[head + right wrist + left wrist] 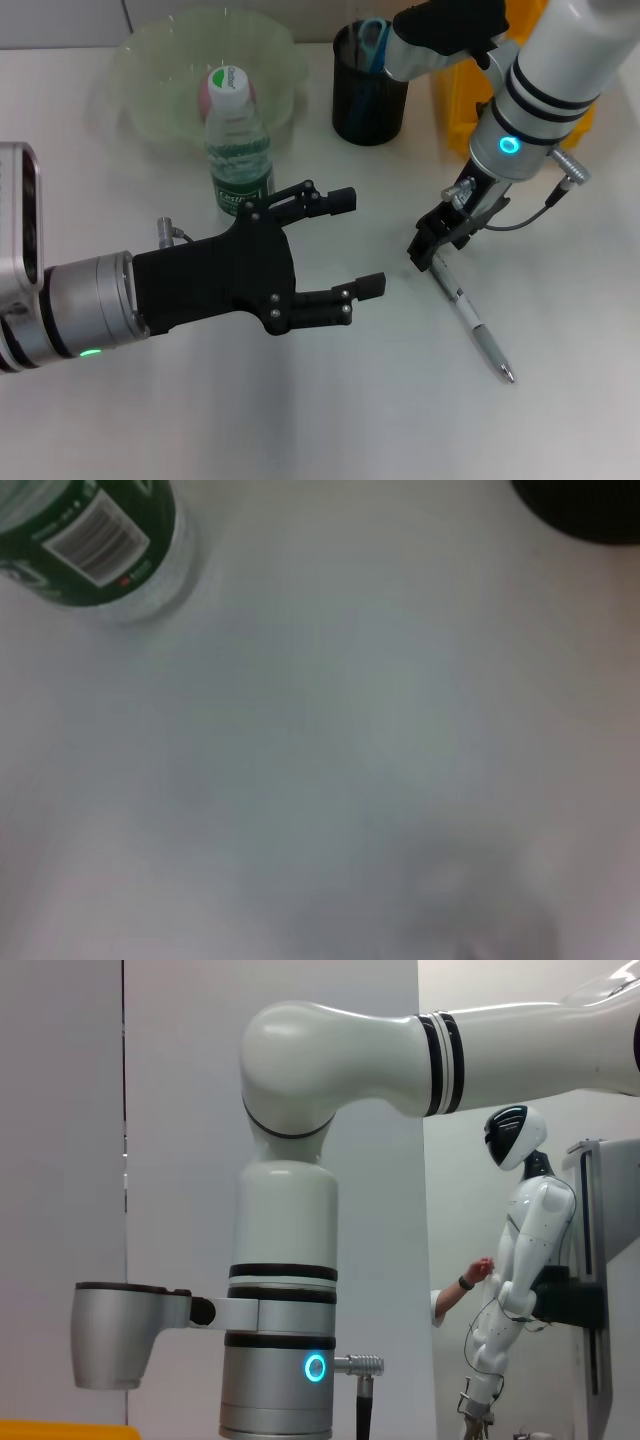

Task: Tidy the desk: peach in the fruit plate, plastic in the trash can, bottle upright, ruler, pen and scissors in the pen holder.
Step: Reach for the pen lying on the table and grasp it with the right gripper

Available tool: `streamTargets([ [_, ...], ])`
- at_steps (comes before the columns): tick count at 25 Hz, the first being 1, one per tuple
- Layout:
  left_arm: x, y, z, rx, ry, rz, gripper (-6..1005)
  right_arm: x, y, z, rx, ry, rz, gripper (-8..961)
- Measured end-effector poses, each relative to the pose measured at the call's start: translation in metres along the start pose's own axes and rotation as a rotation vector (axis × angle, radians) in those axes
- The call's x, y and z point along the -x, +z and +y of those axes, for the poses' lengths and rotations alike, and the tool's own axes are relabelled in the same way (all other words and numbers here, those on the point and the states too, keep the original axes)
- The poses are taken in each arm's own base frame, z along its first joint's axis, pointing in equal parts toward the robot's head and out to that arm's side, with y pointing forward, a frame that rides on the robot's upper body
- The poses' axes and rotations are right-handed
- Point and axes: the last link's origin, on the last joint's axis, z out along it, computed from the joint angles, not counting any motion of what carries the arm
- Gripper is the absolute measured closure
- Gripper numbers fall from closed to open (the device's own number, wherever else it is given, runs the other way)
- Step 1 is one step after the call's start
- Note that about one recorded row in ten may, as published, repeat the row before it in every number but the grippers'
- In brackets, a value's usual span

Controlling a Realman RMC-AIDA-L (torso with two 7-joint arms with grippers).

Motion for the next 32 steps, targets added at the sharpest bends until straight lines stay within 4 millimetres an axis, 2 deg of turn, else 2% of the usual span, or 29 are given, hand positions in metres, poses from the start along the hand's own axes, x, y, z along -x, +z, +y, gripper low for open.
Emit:
streamTargets([
  [32,0.0035,-0.0032,-0.0007,-0.027,0.008,-0.012,168,-0.0041,0.0075,0.0012,-0.001,0.02,0.005,365],
])
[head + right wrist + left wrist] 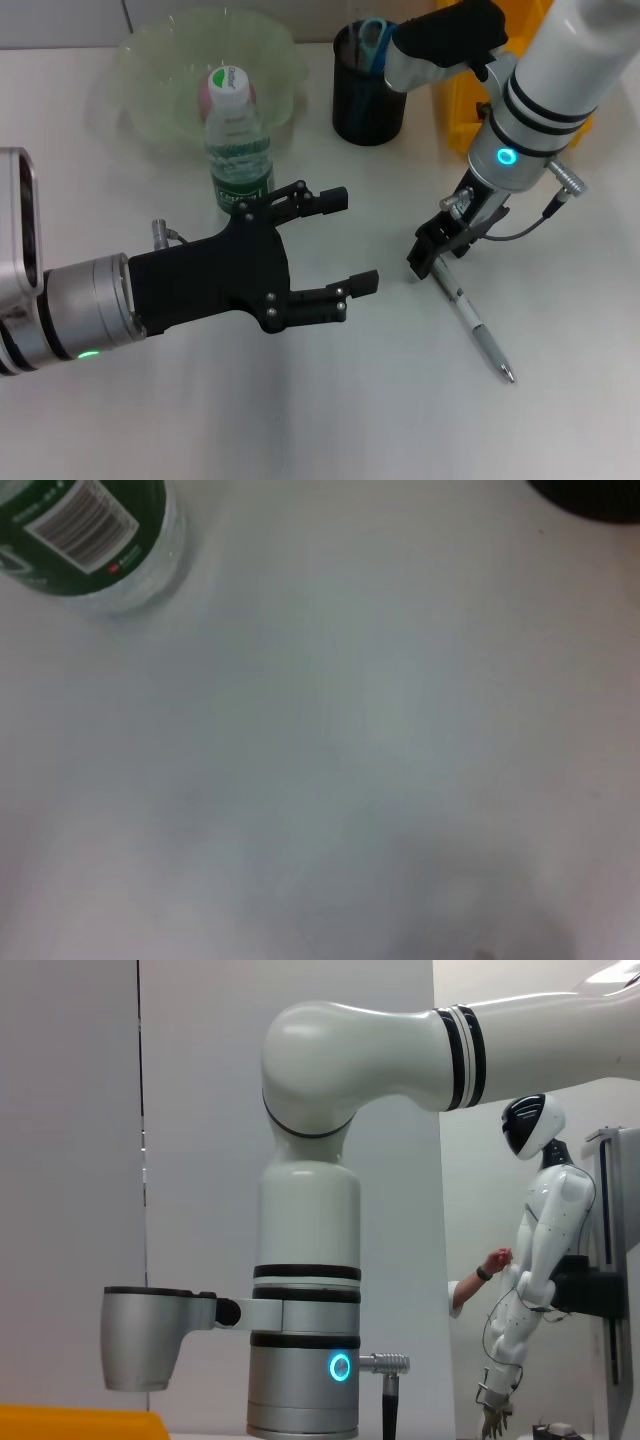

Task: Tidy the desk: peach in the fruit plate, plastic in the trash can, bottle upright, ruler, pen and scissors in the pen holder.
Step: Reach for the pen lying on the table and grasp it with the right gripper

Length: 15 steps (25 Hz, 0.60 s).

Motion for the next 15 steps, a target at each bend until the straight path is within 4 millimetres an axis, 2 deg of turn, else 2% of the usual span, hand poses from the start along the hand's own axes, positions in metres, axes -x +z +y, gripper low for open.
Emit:
streamTargets([
  [15,0.0011,0.0009,0.0001,-0.004,-0.002,-0.004,169,0.0012,0.0019,0.0074,-0.002,-0.032,0.003,366],
])
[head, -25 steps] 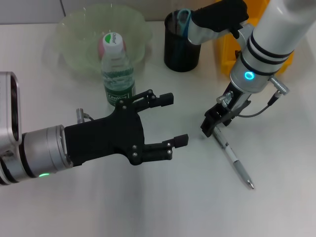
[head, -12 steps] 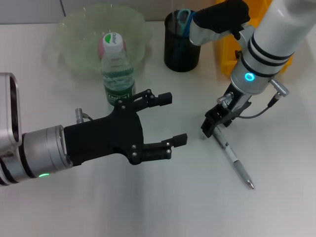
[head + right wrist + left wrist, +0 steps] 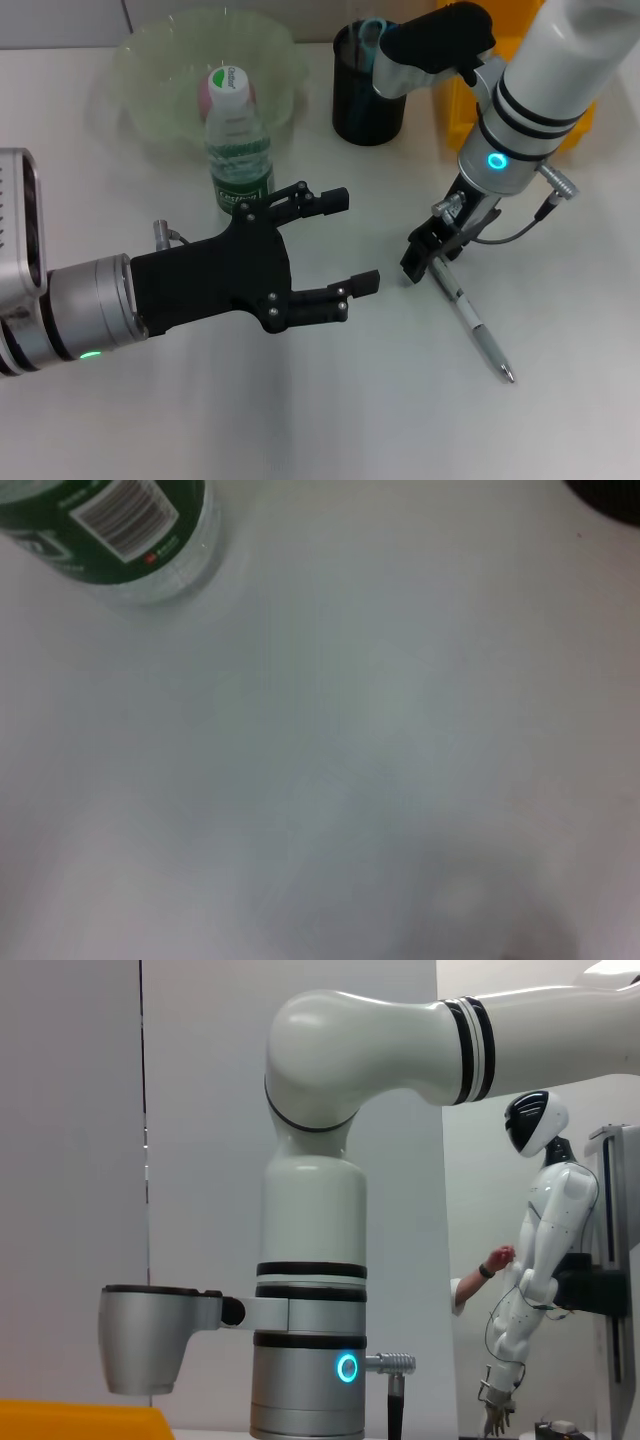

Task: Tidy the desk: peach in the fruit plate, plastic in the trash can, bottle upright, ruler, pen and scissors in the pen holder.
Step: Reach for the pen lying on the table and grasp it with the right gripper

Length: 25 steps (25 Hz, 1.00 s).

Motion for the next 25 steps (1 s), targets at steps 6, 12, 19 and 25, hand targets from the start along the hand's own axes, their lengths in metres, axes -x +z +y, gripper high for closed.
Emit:
streamTargets([
  [6,0.0005,0.0,-0.0007,-0.005,0.0,-0.003,169,-0.0018,0.0016,-0.0005,-0.002,0.001,0.008,366],
  [12,0.0015,0.0006,-0.0012,-0.011,-0.001,-0.009,169,-0.0018,0.0015,-0.0005,-0.002,0.0,0.007,366],
  [19,0.0015,0.0005,-0.0014,-0.012,-0.001,-0.009,169,-0.0023,0.0021,-0.0009,-0.002,0.001,0.008,366],
  [25,0.0015,0.0007,-0.0017,-0.012,0.0,-0.009,169,-0.0022,0.0022,-0.0009,-0.002,0.001,0.007,366],
])
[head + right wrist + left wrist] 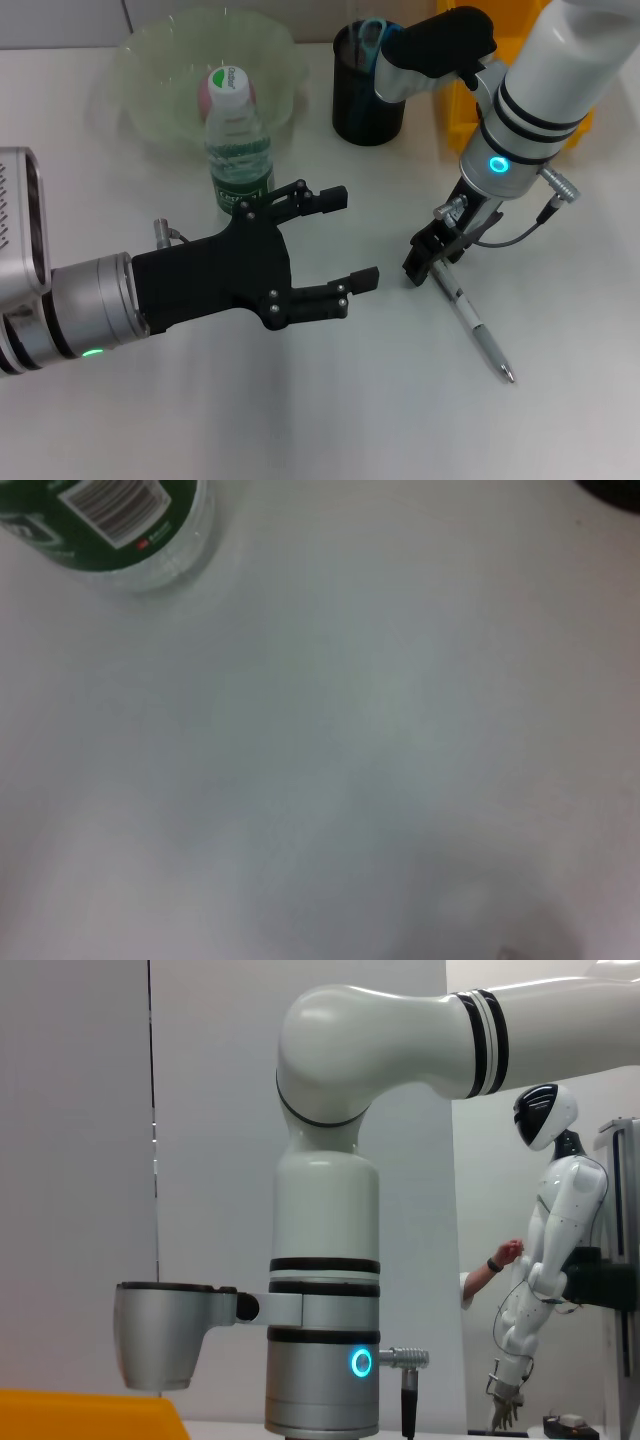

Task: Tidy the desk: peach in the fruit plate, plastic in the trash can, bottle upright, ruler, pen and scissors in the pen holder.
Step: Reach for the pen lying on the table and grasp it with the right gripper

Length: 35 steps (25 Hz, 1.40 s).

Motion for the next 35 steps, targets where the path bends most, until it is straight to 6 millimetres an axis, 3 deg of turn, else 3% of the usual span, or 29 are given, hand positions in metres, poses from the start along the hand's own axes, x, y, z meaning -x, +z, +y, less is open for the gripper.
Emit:
streamTargets([
  [12,0.0013,-0.0006,-0.0003,-0.008,-0.002,-0.006,169,-0.0009,0.0009,-0.0006,-0.001,-0.002,0.001,366],
  [17,0.0012,-0.0006,-0.0004,-0.007,-0.002,-0.006,169,-0.0013,0.0015,-0.0013,-0.002,-0.001,0.0,436],
  [35,0.0006,-0.0018,-0.002,-0.015,0.004,-0.005,169,-0.0017,-0.0002,0.0003,0.003,-0.007,0.005,525],
])
